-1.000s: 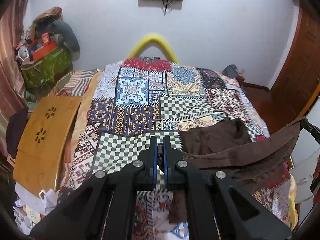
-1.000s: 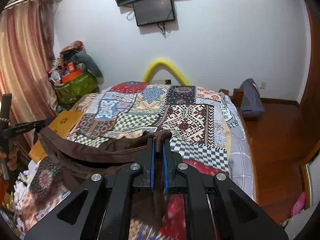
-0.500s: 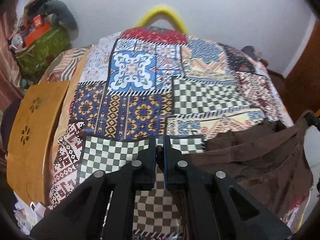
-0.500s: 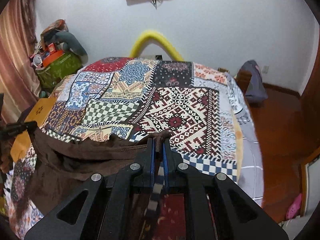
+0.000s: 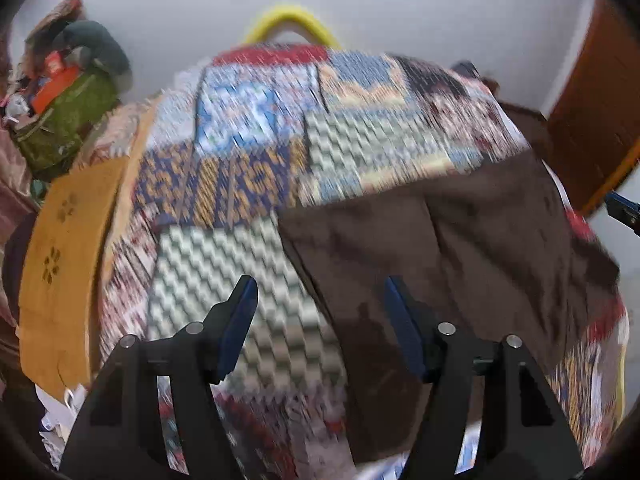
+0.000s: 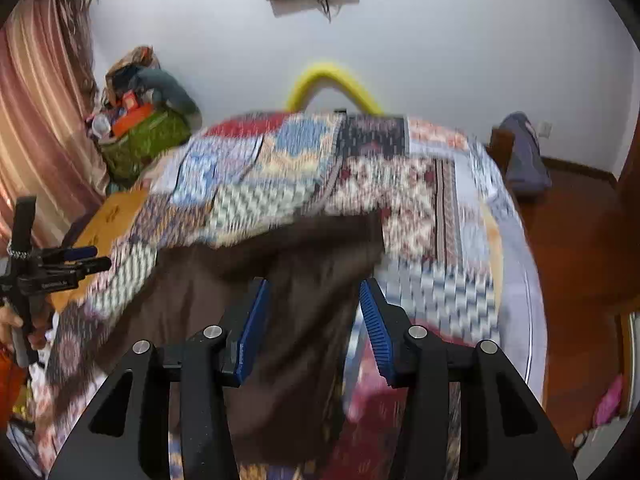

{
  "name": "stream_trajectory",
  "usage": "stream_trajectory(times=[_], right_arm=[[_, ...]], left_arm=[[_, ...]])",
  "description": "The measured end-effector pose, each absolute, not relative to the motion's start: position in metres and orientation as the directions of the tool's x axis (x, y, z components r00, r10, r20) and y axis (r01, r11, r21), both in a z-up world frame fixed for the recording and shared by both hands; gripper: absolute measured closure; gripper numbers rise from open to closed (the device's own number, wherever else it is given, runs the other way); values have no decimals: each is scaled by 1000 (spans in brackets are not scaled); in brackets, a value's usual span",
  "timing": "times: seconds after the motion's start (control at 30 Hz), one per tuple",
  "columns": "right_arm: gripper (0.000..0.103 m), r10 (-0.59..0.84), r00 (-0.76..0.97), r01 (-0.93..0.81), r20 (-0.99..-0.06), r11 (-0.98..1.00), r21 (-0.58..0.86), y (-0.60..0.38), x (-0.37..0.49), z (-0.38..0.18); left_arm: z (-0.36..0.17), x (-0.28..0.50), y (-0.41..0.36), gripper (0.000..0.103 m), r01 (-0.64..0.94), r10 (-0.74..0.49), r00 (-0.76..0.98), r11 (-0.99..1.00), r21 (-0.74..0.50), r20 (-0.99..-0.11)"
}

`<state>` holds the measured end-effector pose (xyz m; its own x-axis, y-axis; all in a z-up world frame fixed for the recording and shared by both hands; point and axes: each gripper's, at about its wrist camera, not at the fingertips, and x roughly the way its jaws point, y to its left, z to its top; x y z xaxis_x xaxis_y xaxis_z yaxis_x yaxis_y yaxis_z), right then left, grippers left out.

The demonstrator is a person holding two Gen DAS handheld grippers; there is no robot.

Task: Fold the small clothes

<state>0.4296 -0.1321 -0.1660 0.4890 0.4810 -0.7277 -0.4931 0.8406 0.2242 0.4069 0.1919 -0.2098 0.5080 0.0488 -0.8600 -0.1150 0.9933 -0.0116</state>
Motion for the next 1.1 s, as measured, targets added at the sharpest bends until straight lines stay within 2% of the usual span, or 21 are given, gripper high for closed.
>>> stream_trajectory(times=[0.17,0.3,0.37,0.4,0.43,0.5,0.53,0.67,0.83,1.1], right_arm=[[59,486,412,-483,-771,834,267,-136,400,-199],[59,499,380,-456,-779,834,312,-139,389,-220],[60,504,370,-446,-780,834,326,-140,387,-226],[63,506,373,-443,-777,834,330,-140,386,-227],[66,504,386,-445,-773,835,323,-140,382,-227],[83,515,388,-449,-764,830,331,-140,379,-226],[85,525,386,-445,-759,826,345,-142,377,-225],[93,555,397,-446,-731,813,375,-149,364,-218],[94,557,379,-471,-739,803,364,-151,336,-217],[93,523,368,-446,-769,825,348,-163,297,-236]], left_arm=[[-249,371,172,38,-78,-5,427,996,-43,-904],[-271,356,172,38,-119,-52,394,987,-107,-918],[-274,353,173,47,-135,-95,397,978,-161,-913],[-274,353,173,61,-132,-128,404,972,-196,-906],[-274,352,171,80,-128,-159,405,965,-228,-900],[-273,352,168,91,-122,-189,403,959,-257,-896],[-270,350,166,97,-122,-179,413,961,-249,-893],[-255,335,165,98,-112,-173,440,963,-245,-881],[-239,299,169,98,-87,-170,448,969,-232,-878],[-245,253,167,98,-70,-121,428,984,-166,-896]])
